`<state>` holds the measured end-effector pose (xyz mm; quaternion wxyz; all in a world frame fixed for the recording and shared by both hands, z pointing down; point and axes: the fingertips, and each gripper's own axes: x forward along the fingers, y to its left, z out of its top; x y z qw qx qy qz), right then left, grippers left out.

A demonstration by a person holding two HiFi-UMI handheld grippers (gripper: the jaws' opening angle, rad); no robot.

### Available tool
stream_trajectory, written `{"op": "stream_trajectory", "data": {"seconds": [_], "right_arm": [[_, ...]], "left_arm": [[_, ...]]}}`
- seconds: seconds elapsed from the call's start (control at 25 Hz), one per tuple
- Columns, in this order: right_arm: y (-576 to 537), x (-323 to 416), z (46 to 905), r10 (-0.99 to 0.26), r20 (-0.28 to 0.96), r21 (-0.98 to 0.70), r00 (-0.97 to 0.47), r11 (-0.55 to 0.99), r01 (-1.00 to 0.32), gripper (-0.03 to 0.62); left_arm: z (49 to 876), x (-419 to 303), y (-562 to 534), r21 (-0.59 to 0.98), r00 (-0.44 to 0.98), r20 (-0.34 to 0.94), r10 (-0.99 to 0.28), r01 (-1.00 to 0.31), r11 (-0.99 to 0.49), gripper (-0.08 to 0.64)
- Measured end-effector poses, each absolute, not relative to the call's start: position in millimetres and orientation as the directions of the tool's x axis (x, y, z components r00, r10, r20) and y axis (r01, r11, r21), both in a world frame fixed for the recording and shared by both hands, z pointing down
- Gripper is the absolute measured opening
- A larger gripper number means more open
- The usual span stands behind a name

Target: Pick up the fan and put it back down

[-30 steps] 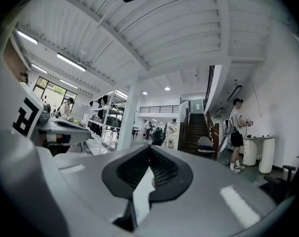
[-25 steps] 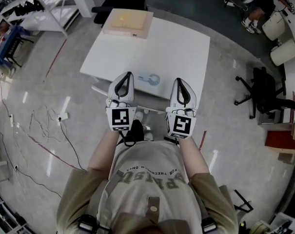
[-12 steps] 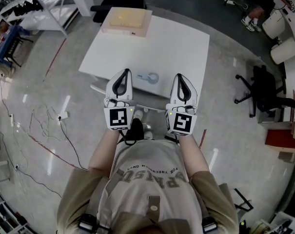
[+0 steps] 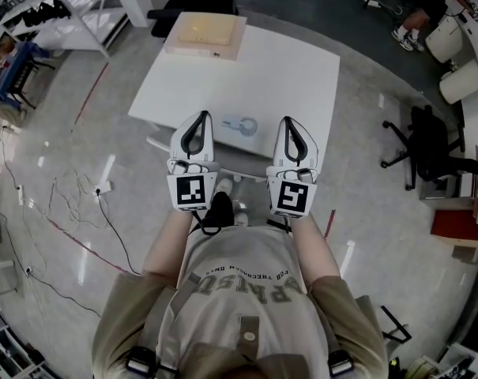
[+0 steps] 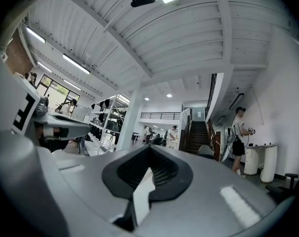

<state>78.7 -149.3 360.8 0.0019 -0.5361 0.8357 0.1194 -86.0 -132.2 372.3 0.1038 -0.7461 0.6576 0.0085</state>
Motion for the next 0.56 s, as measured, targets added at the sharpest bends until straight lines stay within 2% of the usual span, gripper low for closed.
{"op": "stream_trajectory", "data": {"seconds": [0.56], "right_arm": [[-145.9,78.0,366.8,-0.89,-0.106,0.212,-0.445,0.416,-0.884,-0.002]], "left_arm": [[378.4,-81.8,-131.3,-0.154,0.147,-0.135,-0.98,-0.98,-0.126,0.011]]}}
